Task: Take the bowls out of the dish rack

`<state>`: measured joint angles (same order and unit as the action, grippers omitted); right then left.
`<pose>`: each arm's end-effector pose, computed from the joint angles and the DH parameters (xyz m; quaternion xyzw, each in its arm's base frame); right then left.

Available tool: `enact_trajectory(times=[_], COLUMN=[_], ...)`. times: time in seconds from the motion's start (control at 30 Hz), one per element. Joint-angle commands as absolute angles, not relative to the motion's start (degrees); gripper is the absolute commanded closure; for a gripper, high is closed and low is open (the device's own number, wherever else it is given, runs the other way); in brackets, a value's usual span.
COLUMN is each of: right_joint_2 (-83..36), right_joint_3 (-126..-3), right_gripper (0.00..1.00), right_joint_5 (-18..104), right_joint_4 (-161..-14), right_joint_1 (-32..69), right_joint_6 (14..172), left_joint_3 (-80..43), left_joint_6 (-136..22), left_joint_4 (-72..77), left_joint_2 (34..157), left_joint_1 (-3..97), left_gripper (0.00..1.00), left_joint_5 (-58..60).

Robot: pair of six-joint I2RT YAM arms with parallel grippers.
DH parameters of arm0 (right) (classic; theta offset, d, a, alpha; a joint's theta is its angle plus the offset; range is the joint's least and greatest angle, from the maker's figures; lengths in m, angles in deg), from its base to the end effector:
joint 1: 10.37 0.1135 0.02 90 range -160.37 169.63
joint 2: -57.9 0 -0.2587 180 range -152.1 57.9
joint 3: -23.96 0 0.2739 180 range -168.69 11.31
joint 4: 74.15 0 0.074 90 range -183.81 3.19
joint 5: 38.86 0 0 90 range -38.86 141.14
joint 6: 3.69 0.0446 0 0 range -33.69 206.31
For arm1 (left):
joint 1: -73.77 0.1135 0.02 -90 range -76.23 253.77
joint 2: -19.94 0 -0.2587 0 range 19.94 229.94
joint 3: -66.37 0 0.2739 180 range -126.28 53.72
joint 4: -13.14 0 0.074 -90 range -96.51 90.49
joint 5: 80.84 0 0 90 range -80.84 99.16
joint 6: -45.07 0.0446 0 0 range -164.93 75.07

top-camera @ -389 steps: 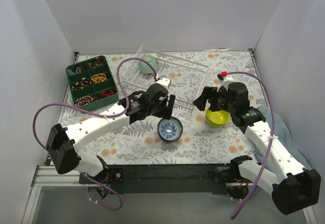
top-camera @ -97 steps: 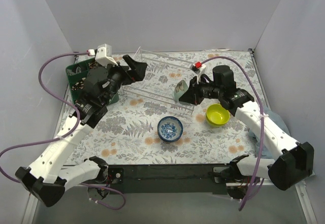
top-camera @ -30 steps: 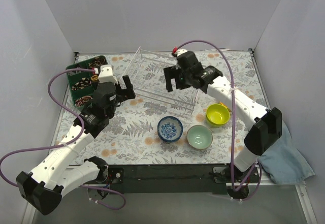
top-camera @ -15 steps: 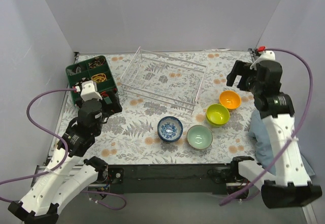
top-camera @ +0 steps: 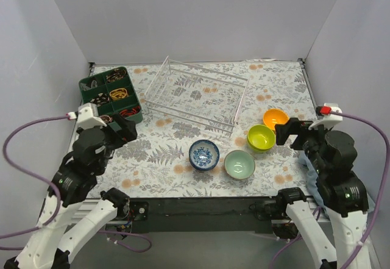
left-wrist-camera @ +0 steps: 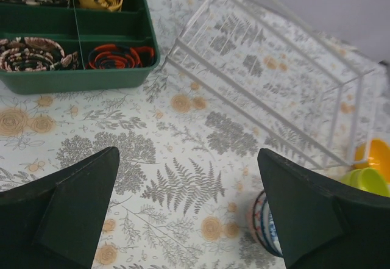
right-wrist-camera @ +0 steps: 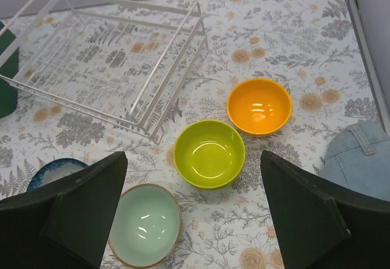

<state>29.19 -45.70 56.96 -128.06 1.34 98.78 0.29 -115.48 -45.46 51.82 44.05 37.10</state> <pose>0.1138 0.0190 0.3907 0.0368 0.7812 0.0914 0.6165 0.1234 -0.0464 0.3572 -0.4071 0.7189 -0.2734 0.4927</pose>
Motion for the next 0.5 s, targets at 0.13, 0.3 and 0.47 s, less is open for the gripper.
enact_trajectory(times=[0.13, 0.3, 0.47], right_joint_2=[39.70, 42.42, 45.33], right_joint_3=[-43.97, -44.15, -42.39], right_gripper=[0.01, 0.01, 0.01], right_joint_5=[57.47, 56.41, 55.97], right_joint_4=[-130.66, -132.86, -134.18], right_joint_1=[1.85, 1.85, 1.85], right_joint_6=[96.68, 97.64, 99.05], left_joint_3=[-7.72, -6.13, -5.61], left_joint_6=[-119.11, -122.36, -123.16], left_joint_4=[-57.25, -59.88, -63.58], left_joint_2=[44.12, 38.76, 34.28], left_joint_1=[44.33, 44.33, 44.33], left_gripper=[0.02, 0.02, 0.02], left_joint_5=[35.97, 34.21, 32.28])
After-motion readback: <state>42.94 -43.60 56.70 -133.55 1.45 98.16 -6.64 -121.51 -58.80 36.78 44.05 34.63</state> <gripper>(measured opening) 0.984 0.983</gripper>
